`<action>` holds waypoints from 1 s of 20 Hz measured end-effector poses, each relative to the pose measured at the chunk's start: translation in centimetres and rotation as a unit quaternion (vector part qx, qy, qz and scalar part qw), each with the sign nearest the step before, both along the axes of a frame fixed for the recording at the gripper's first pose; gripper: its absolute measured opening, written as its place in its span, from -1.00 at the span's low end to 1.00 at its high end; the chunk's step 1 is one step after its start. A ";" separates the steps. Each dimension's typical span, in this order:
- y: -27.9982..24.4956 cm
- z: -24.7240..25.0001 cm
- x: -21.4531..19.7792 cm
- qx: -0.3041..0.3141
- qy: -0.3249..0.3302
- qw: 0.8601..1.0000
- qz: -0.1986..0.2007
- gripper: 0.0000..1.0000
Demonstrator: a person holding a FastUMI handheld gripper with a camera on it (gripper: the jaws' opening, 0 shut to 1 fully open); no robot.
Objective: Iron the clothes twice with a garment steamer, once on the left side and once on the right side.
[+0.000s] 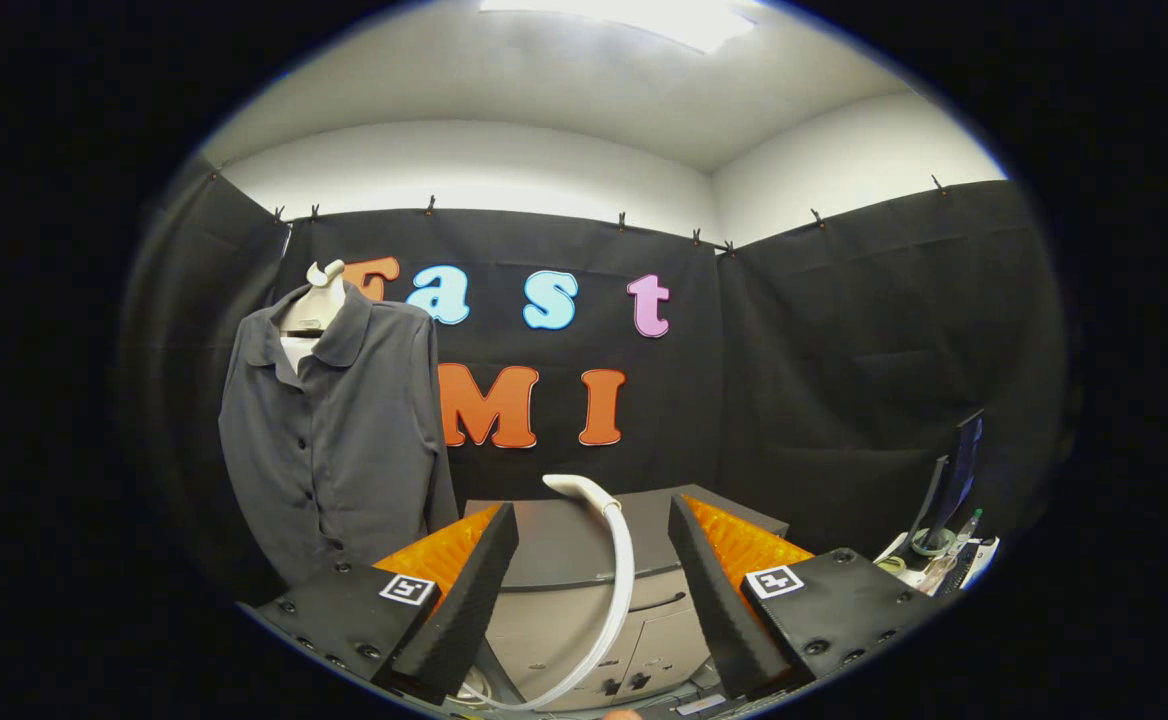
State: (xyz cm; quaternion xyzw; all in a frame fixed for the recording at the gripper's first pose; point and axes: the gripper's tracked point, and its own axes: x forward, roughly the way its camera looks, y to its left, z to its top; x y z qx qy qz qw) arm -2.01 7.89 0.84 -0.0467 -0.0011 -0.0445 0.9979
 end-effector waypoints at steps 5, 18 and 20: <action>-1.2 1.0 1.3 -0.003 0.006 1.000 0.000 0.95; -5.2 2.2 5.9 0.010 0.011 1.000 0.027 0.94; -5.6 2.3 7.2 0.008 0.016 0.999 0.037 0.94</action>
